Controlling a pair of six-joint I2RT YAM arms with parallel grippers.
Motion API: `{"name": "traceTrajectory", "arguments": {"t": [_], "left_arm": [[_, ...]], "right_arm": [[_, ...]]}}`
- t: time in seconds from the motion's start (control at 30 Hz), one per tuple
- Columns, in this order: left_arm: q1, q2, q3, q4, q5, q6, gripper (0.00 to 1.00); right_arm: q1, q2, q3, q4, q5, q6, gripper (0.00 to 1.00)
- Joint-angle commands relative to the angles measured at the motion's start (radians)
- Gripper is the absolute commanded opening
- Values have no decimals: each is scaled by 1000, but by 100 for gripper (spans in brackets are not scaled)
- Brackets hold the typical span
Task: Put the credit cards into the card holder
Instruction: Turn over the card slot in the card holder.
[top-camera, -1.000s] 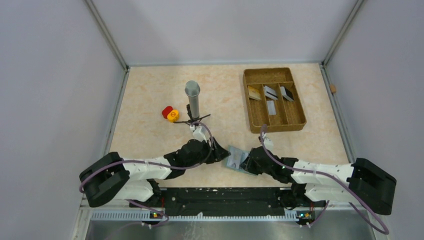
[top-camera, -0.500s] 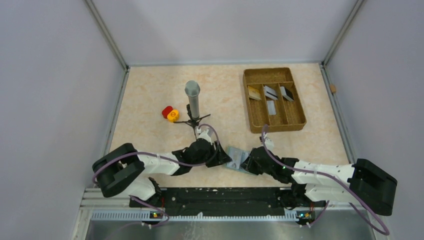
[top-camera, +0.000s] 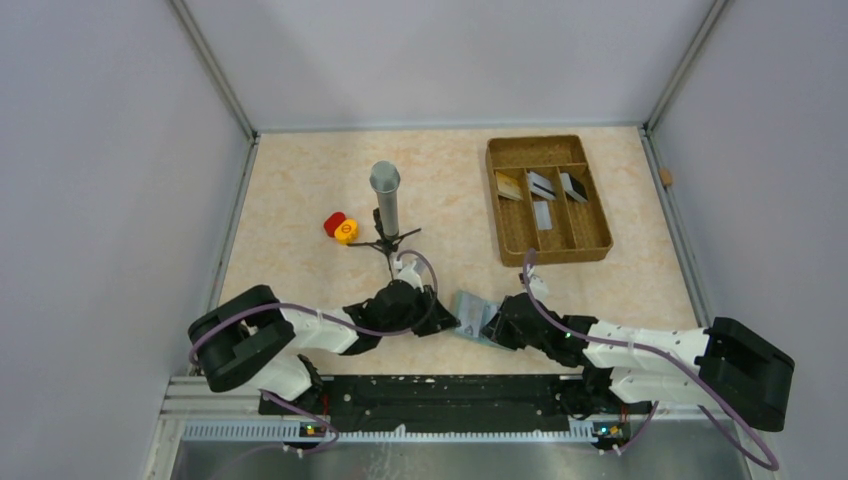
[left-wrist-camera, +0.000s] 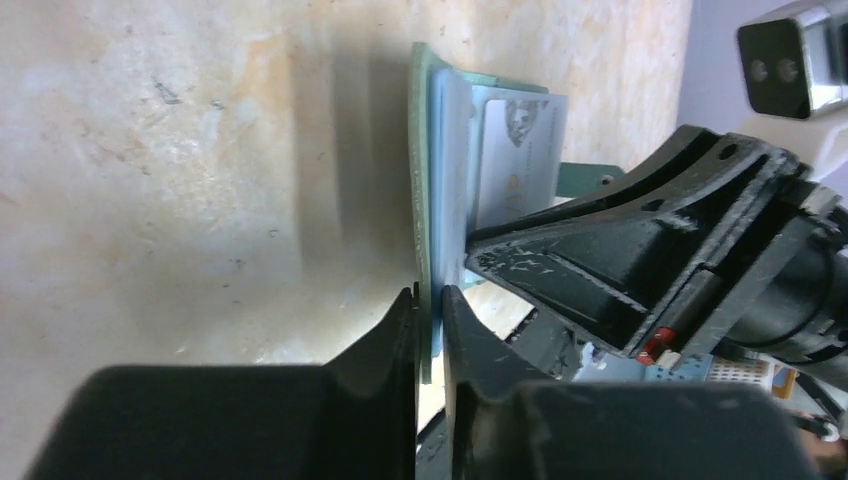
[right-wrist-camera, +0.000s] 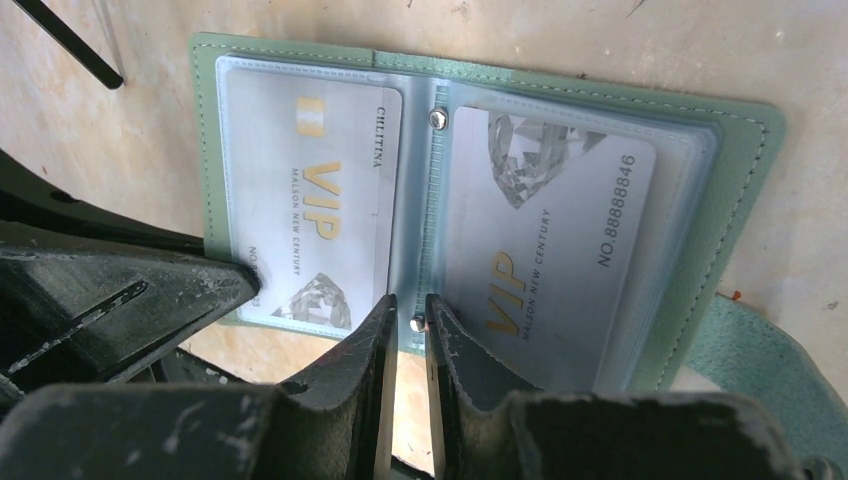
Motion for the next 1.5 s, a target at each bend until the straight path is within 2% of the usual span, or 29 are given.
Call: {"name": "traceTrajectory", "arguments": {"t": [0.0, 0.03, 0.13, 0.2, 0.33, 0.47, 0.57, 0.7, 0.93, 1.23, 1.33, 1.47], "left_arm": [[0, -2, -2, 116, 33, 8, 7], [0, -3, -2, 119, 38, 12, 0], [1, -56, -2, 62, 10, 40, 0], [0, -120, 16, -63, -28, 81, 0], [0, -230, 116, -419, -136, 188, 0], [0, -287, 181, -638, -181, 257, 0], [0, -292, 233, -771, -195, 283, 0], [0, -286, 263, -836, -214, 312, 0], [0, -257, 282, -855, -210, 322, 0], [-2, -242, 306, -855, -199, 331, 0], [-3, -237, 311, -855, -194, 333, 0], [-7, -245, 307, -833, -163, 330, 0]], "right_arm": [[-12, 9, -13, -87, 28, -38, 17], [-12, 4, -4, -95, 30, -55, 19], [-12, -16, 49, -164, 47, -114, 26], [-11, -28, 110, -228, 59, -164, 32], [-16, -40, 209, -356, 100, -232, 44], [-20, -63, 254, -426, 130, -255, 55], [-27, -81, 257, -457, 154, -253, 58], [-35, -93, 251, -469, 178, -256, 60], [-61, -60, 234, -372, 131, -279, 58], [-61, -7, 177, -240, -39, -250, 49], [-61, -10, 156, -231, -50, -238, 41], [-61, 11, 140, -227, -55, -229, 14]]}}
